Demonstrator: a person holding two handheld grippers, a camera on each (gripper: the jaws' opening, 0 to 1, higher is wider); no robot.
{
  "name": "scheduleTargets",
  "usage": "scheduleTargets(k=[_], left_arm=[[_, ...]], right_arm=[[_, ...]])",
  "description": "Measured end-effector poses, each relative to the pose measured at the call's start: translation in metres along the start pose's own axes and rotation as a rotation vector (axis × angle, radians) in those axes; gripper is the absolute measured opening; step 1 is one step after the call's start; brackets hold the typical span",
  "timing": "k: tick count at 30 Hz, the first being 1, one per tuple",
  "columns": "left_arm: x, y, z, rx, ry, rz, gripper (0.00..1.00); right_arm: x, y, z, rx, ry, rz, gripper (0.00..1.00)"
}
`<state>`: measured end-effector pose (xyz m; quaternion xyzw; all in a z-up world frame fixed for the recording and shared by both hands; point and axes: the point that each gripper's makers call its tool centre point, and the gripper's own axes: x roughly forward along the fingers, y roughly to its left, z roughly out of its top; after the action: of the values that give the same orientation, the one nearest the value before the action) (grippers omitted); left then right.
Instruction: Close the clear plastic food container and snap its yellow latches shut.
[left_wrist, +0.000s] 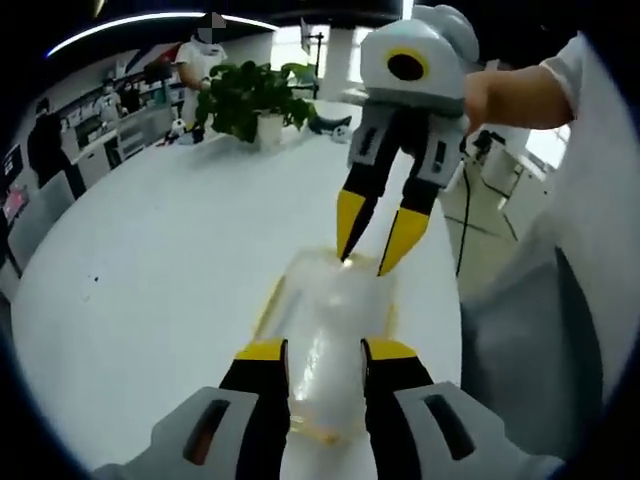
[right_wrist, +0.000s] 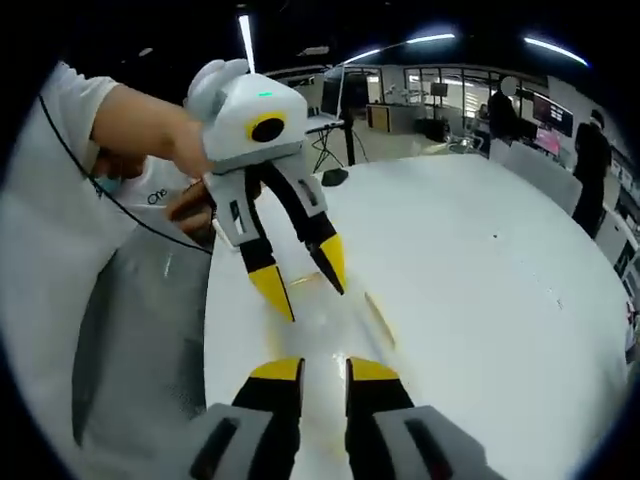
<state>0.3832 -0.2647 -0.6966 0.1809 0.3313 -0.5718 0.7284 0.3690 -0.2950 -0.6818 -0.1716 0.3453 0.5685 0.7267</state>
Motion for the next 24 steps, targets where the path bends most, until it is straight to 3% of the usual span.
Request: scheduleTargets(k=[7, 12, 24], left_arm=[[0.011, -0.015, -0.003, 0.116, 0.028, -0.036, 0.21], [0.016, -0.019, -0.004, 0.123, 0.029, -0.044, 0.21], [0.020, -0.028, -0.004, 0.130, 0.029, -0.060, 0.22]], right_arm=[[0.011, -0.003, 0.004, -0.036, 0.011, 0.005, 0.13], [0.019, -0.002, 0.002, -0.104, 0.044, 0.010, 0.13], [0.031, -0.006, -0.001, -0.145, 0.079, 0.025, 0.16]])
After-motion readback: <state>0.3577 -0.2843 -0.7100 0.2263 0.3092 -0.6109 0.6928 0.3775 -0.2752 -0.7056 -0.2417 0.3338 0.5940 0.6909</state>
